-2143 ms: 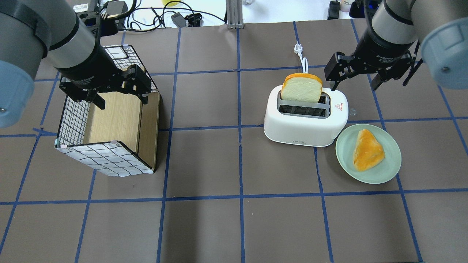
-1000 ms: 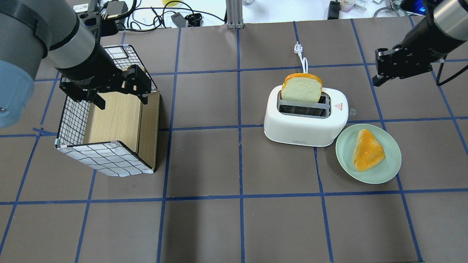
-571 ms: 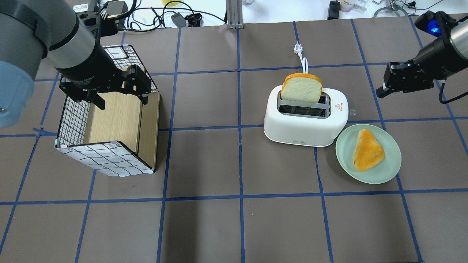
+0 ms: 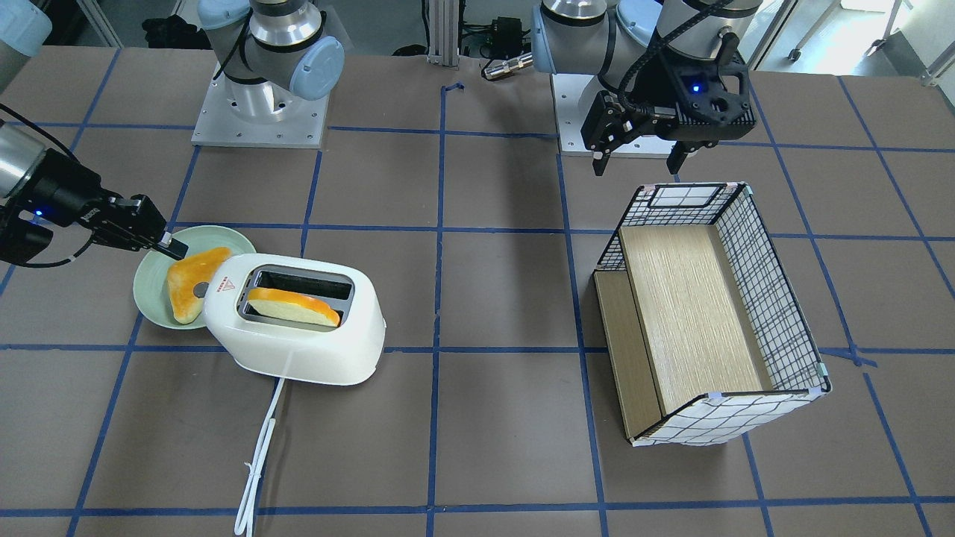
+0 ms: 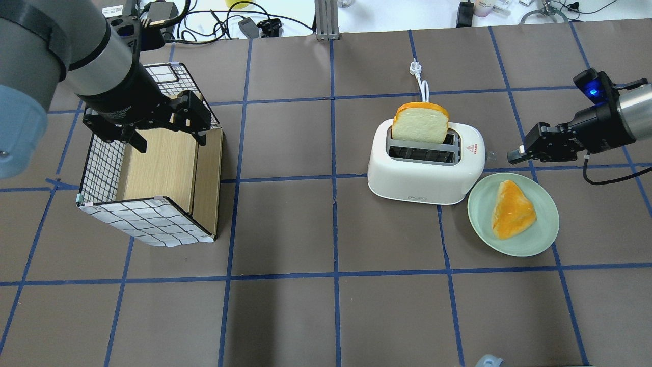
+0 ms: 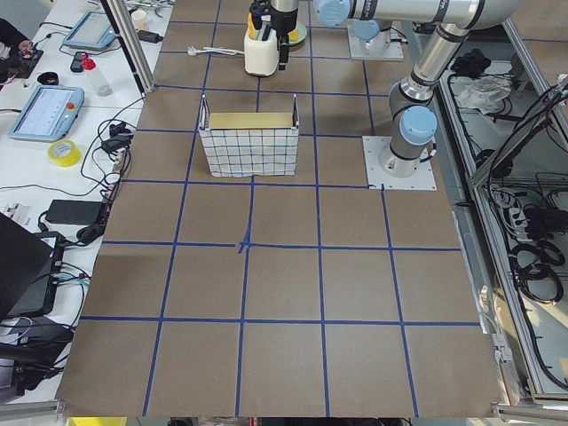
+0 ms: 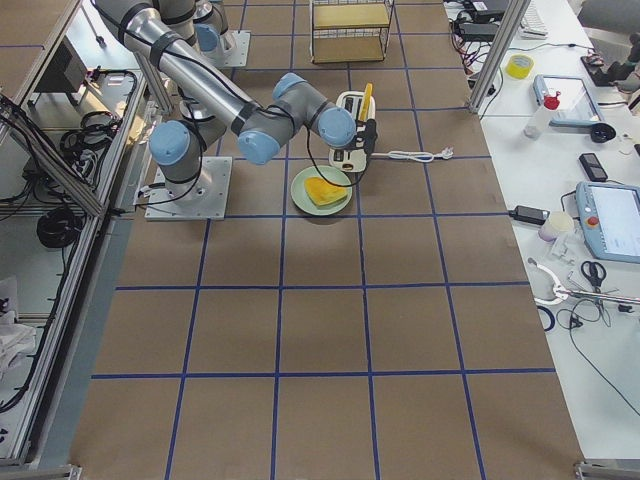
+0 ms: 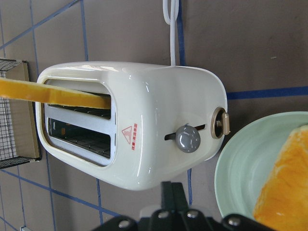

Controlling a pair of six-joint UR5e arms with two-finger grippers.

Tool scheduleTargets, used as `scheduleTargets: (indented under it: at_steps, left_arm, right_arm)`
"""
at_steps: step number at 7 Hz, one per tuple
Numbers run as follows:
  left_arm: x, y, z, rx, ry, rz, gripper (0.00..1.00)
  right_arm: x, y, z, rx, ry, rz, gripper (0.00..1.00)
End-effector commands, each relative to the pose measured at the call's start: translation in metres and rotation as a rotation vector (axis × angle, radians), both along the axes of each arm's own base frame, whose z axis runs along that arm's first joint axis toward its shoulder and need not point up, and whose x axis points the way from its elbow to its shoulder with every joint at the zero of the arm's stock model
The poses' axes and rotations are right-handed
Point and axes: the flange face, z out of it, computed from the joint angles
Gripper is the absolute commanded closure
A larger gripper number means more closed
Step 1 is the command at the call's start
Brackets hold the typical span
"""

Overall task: Press toaster with right arm
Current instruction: 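Lower the right gripper beside the toaster onto its side lever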

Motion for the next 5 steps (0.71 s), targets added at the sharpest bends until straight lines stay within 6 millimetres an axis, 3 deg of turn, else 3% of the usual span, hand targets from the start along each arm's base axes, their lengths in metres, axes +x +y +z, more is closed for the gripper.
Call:
scheduleTargets:
  at_steps: [1, 5]
  left_arm:
    - [0.000, 0.000, 0.000, 0.000, -0.001, 0.000, 0.00]
    - [0.000, 0.000, 0.000, 0.000, -0.001, 0.000, 0.00]
  right_arm:
    - [-0.002, -0.004, -0.025, -0.006, -0.006, -0.001, 1.00]
    - [0.003, -0.004, -0.044, -0.013, -0.064, -0.017, 1.00]
